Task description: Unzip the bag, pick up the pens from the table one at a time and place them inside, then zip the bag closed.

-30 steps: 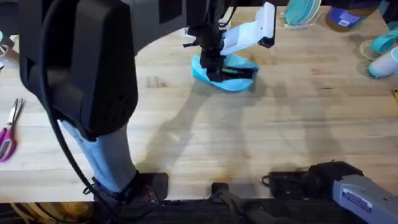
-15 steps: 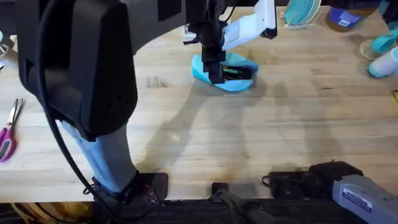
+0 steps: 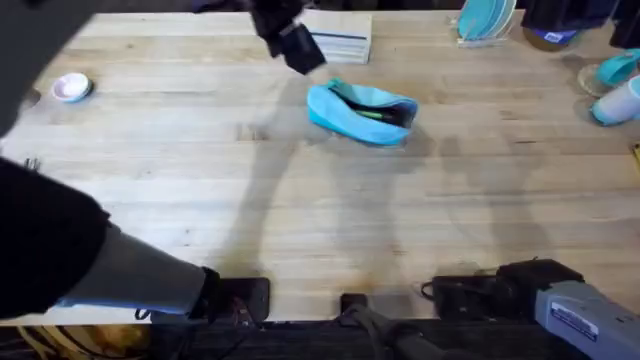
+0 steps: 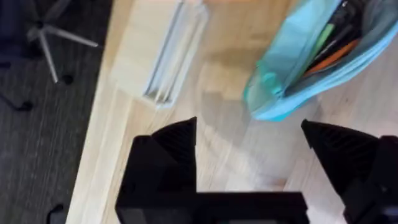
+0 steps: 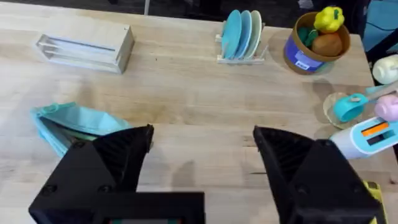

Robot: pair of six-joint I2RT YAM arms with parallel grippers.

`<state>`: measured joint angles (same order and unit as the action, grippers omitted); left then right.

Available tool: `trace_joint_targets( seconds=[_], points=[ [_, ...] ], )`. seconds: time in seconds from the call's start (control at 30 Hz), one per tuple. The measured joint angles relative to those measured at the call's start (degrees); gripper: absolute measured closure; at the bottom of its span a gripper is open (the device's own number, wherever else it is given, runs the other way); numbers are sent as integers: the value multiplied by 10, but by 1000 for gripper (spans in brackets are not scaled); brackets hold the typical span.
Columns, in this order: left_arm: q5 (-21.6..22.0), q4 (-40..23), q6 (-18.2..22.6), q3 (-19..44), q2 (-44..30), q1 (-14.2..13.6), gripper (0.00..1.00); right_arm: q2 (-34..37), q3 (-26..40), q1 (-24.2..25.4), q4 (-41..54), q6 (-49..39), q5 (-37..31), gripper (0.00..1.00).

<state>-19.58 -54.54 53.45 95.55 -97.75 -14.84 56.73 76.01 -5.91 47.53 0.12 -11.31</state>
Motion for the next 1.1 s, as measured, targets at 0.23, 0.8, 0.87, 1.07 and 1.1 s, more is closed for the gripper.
trace_joint_targets(
  seconds=[0.23,0.8,0.87,1.07,1.1],
  points=[
    [-16,-32,-4,2,2,87,7,0,0,1,9,4,60,3],
    [-203,-90,172,2,-74,142,8,139,0,1,-38,161,281,3],
    [-250,-90,208,2,-97,159,8,160,0,1,-54,183,309,3],
    [-342,-89,283,2,-153,182,7,222,0,-22,-112,242,356,4],
    [-351,-89,291,2,-163,181,8,234,0,-32,-126,249,360,4]
  ],
)
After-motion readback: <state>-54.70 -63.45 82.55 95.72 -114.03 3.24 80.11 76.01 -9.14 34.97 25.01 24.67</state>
